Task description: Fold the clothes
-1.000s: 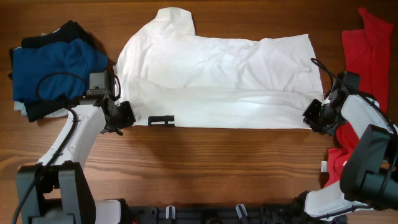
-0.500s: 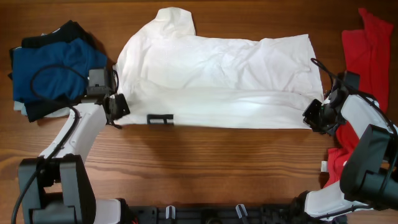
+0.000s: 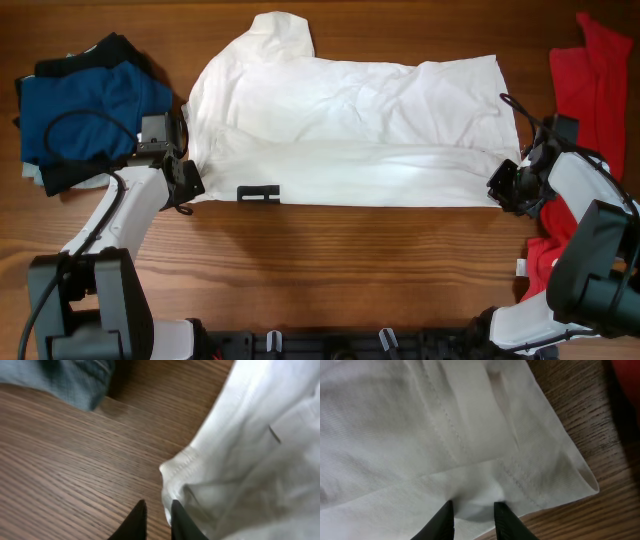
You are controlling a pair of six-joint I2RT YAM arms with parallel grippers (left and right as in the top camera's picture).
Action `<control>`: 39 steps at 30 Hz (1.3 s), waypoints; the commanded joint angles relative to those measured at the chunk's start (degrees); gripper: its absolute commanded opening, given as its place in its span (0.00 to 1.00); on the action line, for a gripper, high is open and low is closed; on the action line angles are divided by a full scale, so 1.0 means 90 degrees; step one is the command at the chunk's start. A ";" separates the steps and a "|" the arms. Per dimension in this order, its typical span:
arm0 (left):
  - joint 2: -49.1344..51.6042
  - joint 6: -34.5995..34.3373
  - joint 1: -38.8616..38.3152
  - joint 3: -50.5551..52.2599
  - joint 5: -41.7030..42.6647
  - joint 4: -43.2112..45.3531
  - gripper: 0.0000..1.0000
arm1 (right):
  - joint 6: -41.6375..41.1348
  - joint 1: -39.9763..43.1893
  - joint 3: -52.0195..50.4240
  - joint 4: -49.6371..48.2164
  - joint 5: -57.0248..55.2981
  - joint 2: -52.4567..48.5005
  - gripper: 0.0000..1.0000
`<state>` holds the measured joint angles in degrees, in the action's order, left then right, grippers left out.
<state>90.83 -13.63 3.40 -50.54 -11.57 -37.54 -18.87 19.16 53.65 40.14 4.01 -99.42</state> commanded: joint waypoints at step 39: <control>0.0515 -0.1013 0.1445 0.0007 0.0260 0.0529 0.06 | -0.0068 0.0058 -0.0189 0.0012 -0.0593 -0.0170 0.28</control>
<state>96.64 -20.84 14.63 -50.72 -7.81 -32.95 -18.85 19.16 53.65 40.16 3.97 -99.42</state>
